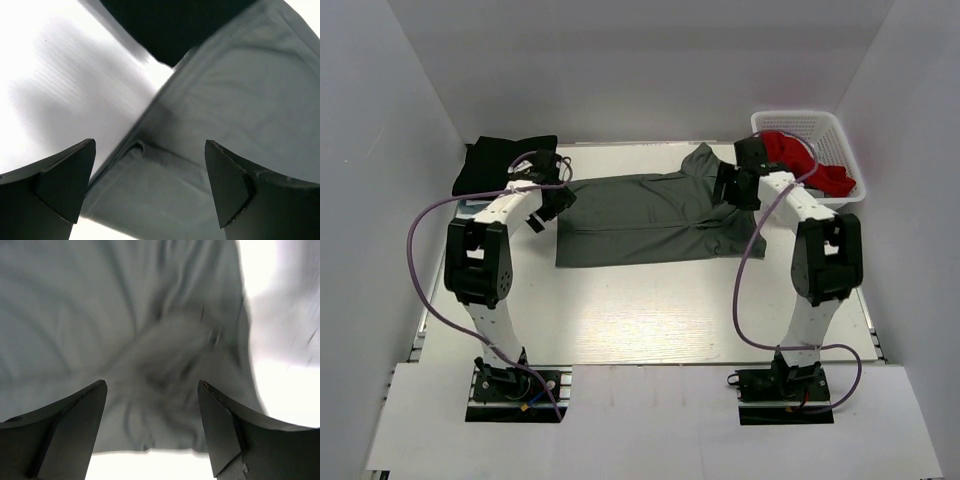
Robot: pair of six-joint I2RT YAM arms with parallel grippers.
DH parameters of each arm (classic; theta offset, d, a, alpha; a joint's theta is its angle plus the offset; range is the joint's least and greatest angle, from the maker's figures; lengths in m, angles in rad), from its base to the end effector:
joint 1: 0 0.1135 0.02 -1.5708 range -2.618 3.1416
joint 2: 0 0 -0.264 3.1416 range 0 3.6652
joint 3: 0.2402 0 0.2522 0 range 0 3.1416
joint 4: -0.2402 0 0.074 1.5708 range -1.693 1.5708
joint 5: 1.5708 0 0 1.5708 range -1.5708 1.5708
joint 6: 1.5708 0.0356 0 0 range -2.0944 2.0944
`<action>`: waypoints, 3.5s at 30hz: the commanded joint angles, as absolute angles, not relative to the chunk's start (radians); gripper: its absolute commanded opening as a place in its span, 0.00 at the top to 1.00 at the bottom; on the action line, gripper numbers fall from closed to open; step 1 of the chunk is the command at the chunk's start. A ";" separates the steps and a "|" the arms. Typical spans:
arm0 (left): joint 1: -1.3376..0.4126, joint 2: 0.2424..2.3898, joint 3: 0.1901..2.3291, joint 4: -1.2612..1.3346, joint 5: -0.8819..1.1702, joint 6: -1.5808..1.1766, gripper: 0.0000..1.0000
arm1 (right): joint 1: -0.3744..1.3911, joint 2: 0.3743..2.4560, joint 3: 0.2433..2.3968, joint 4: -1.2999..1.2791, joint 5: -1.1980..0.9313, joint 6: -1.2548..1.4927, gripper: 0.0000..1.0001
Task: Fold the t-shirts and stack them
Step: Fold the flattened tshirt in 1/3 of the way, then grap the side of the flattened tshirt furthest away from the robot with both arms
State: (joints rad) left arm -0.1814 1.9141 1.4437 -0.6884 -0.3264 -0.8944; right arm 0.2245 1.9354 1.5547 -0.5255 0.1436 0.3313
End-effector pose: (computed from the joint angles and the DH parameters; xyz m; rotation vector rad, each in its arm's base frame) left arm 0.3931 -0.0605 0.2058 -1.0001 2.4268 0.0901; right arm 0.4215 0.0910 0.2388 0.1926 2.4575 0.0628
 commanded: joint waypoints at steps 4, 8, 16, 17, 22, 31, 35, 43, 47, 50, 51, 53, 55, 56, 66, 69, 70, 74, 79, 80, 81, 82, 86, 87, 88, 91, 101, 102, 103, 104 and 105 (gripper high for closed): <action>-0.193 1.763 1.327 -0.615 -0.233 -0.815 0.00 | 0.222 1.805 1.358 -0.413 -0.043 0.351 0.21; -0.193 1.733 1.250 -0.571 -0.158 -0.781 0.00 | 0.222 1.839 1.345 -0.396 -0.066 0.377 0.21; -0.202 1.775 1.189 -0.522 -0.077 -0.747 0.00 | 0.218 1.963 1.425 -0.385 -0.103 0.411 0.21; -0.202 1.775 1.189 -0.522 -0.077 -0.747 0.00 | 0.215 1.967 1.425 -0.384 -0.101 0.420 0.21; -0.202 1.786 1.189 -0.512 -0.077 -0.738 0.00 | 0.213 1.980 1.413 -0.370 -0.087 0.443 0.21; -0.202 1.813 1.189 -0.512 -0.077 -0.729 0.00 | 0.210 2.011 1.423 -0.124 -0.182 0.532 0.21; -0.202 1.813 1.189 -0.531 -0.107 -0.729 0.00 | 0.216 2.032 1.447 -0.012 -0.201 0.583 0.22; -0.193 1.804 1.198 -0.549 -0.127 -0.719 0.00 | 0.221 2.143 1.691 -0.209 -0.147 0.519 0.11; -0.193 1.781 1.198 -0.549 -0.137 -0.719 0.00 | 0.219 2.073 1.649 -0.276 -0.028 0.471 0.11; -0.202 1.763 1.209 -0.549 -0.137 -0.719 0.00 | 0.216 1.947 1.507 -0.268 0.042 0.462 0.11; -0.202 1.763 1.227 -0.583 -0.152 -0.719 0.00 | 0.210 1.897 1.432 -0.252 0.057 0.462 0.11; -0.213 1.738 1.227 -0.595 -0.173 -0.719 0.00 | 0.187 1.812 1.291 -0.259 0.051 0.466 0.11; -0.213 1.715 1.212 -0.595 -0.183 -0.719 0.00 | 0.178 1.760 1.174 -0.259 0.049 0.474 0.11; -0.213 1.692 1.191 -0.586 -0.183 -0.710 0.00 | 0.166 1.731 1.146 -0.241 0.034 0.474 0.09; -0.250 1.758 1.161 -0.423 0.032 -0.661 0.00 | 0.107 1.661 0.963 -0.140 -0.047 0.479 0.09; -0.250 1.824 1.161 -0.428 0.078 -0.661 0.00 | 0.086 1.698 0.965 -0.130 -0.074 0.485 0.09; -0.250 1.838 1.161 -0.428 0.078 -0.661 0.00 | 0.075 1.718 0.966 -0.139 -0.078 0.492 0.09; -0.230 1.871 1.123 -0.463 0.064 -0.670 0.00 | 0.037 1.723 0.928 -0.213 -0.063 0.523 0.09; -0.242 1.791 1.059 -0.528 -0.053 -0.680 0.00 | 0.029 1.617 0.819 -0.317 -0.084 0.551 0.09; -0.242 1.767 1.037 -0.537 -0.054 -0.692 0.00 | 0.029 1.599 0.802 -0.333 -0.089 0.566 0.09; -0.242 1.747 0.993 -0.537 -0.054 -0.692 0.00 | 0.029 1.522 0.737 -0.342 -0.086 0.578 0.09; -0.242 1.724 0.965 -0.537 -0.054 -0.701 0.00 | 0.031 1.499 0.712 -0.348 -0.090 0.584 0.09; -0.242 1.577 0.809 -0.508 -0.002 -0.729 0.00 | 0.038 1.343 0.567 -0.446 -0.094 0.581 0.09; -0.251 1.551 0.784 -0.508 -0.002 -0.729 0.00 | 0.040 1.295 0.566 -0.452 -0.104 0.581 0.09; -0.252 1.522 0.761 -0.508 0.008 -0.739 0.00 | 0.038 1.273 0.536 -0.462 -0.109 0.583 0.09; -0.252 1.393 0.689 -0.541 0.008 -0.762 0.00 | 0.048 1.145 0.497 -0.508 -0.126 0.560 0.09; -0.233 1.302 0.912 -0.598 -0.164 -0.762 0.00 | 0.081 0.942 0.672 -0.343 -0.104 0.448 0.09; -0.233 1.354 0.943 -0.598 -0.204 -0.762 0.00 | 0.081 0.975 0.698 -0.327 -0.138 0.445 0.09; -0.223 1.383 1.006 -0.610 -0.230 -0.762 0.00 | 0.087 0.995 0.715 -0.315 -0.146 0.443 0.09; -0.222 1.416 1.037 -0.626 -0.265 -0.762 0.00 | 0.094 1.041 0.766 -0.275 -0.158 0.440 0.09; -0.213 1.483 1.066 -0.636 -0.312 -0.762 0.00 | 0.097 1.092 0.782 -0.262 -0.176 0.439 0.09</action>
State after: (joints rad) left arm -0.2317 1.3945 0.9806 -0.6029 -0.1600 -0.7597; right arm 0.0814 1.0004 0.7010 -0.3756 -0.1276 0.4675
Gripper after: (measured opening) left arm 0.996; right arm 0.907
